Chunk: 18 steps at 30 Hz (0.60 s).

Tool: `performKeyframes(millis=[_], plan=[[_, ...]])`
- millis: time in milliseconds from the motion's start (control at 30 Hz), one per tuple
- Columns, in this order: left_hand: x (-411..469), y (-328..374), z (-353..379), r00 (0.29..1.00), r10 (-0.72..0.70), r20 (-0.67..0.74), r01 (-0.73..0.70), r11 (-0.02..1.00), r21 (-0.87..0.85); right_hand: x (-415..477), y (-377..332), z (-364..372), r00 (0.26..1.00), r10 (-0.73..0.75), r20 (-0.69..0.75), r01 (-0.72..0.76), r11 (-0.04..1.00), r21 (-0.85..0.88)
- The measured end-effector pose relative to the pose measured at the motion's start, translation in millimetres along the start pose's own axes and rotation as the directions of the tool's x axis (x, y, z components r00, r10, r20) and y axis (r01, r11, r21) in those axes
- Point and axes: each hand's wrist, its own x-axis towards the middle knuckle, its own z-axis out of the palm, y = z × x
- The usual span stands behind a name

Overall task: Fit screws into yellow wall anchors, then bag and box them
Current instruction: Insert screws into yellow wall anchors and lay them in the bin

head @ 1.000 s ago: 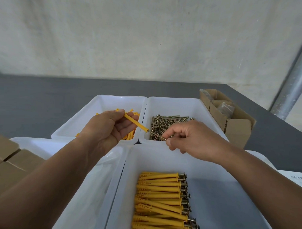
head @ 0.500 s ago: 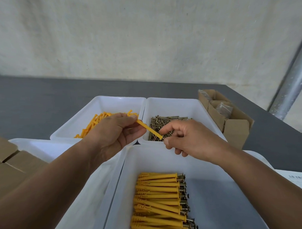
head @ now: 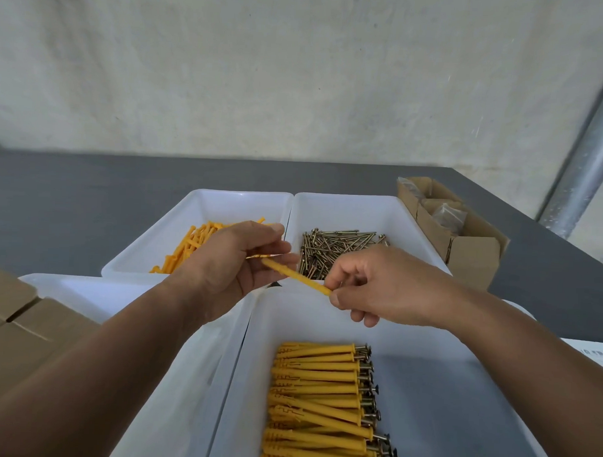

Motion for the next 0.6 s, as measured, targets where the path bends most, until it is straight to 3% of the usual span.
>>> performKeyframes(millis=[67,167,233,333,467,600], plan=[[3,1,-4,0.997,0.025,-0.071,-0.021,0.998,0.064,-4,-2,-1,0.995,0.041,0.09,-0.031,0.993,-0.115],[9,-2,-14,0.975,0.129,-0.179,-0.058,0.933,0.356,-10,-9,0,0.964,0.143,0.225,-0.075,0.955,-0.288],[12,-5,-23,0.935,0.288,-0.206,-0.095,0.764,0.638,-14,-15,3,0.937,0.201,0.285,-0.082,0.921,-0.382],[15,-9,-31,0.873,0.473,-0.124,-0.073,0.378,0.923,-19,-21,10,0.898,0.262,0.354,-0.083,0.89,-0.448],[21,-15,-41,0.884,0.464,-0.052,-0.007,0.124,0.992,-20,-24,19,0.861,0.3,0.412,-0.067,0.868,-0.492],[25,-20,-47,0.911,0.413,0.0,0.025,-0.054,0.998,-19,-23,23,0.843,0.328,0.427,-0.072,0.855,-0.513]])
